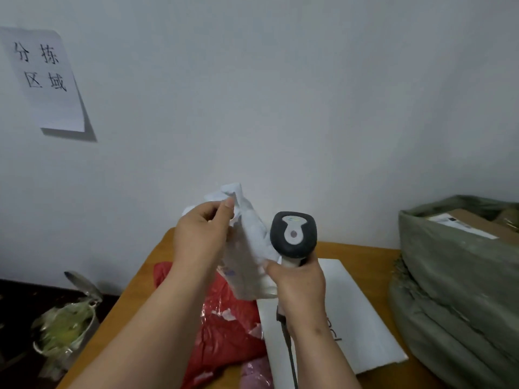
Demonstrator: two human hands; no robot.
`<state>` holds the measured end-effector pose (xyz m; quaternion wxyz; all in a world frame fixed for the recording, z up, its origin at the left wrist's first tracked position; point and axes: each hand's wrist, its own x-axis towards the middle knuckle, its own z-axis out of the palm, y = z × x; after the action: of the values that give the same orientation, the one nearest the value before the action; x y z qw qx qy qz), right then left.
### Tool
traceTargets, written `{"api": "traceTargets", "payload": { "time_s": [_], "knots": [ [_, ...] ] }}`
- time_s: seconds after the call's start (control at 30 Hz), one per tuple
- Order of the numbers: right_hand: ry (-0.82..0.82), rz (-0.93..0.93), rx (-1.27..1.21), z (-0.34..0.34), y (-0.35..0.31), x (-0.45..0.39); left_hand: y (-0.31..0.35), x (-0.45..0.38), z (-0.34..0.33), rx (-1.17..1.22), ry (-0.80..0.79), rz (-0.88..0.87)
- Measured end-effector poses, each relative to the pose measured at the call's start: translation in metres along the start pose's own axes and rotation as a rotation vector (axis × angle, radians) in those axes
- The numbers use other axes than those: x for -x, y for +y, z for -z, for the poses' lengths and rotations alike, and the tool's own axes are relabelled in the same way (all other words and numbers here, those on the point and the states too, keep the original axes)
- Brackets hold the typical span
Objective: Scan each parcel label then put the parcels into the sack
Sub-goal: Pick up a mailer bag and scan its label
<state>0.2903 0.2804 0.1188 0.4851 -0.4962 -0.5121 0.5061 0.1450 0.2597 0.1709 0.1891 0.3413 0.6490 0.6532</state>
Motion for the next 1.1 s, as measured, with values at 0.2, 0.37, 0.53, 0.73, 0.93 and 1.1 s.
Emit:
{"api": "traceTargets", "payload": {
  "time_s": [0.2,0.37,0.53,0.73,0.93,1.1],
  "knots": [
    [0.058,-0.302,-0.488,0.009,-0.009,0.028,-0.033,0.023,0.067,0.058,0.142,0.191],
    [-0.138,-0.472,-0.644,-0.007,-0.014,0.06,-0.055,0.059,0.111,0.425,-0.222,0.556],
    [-0.107,-0.427,-0.554,-0.018,-0.022,0.083,-0.065,0.069,0.153,0.383,-0.229,0.542],
    [0.037,-0.254,-0.34,-0.03,-0.026,0.104,-0.056,0.084,0.173,0.421,-0.244,0.475],
    [0.065,-0.059,-0.188,-0.013,-0.037,0.112,-0.047,0.093,0.162,0.387,-0.107,0.368],
    [-0.186,-0.062,-0.261,0.006,-0.064,0.117,-0.042,0.101,0.138,0.397,-0.003,0.294]
  ]
}}
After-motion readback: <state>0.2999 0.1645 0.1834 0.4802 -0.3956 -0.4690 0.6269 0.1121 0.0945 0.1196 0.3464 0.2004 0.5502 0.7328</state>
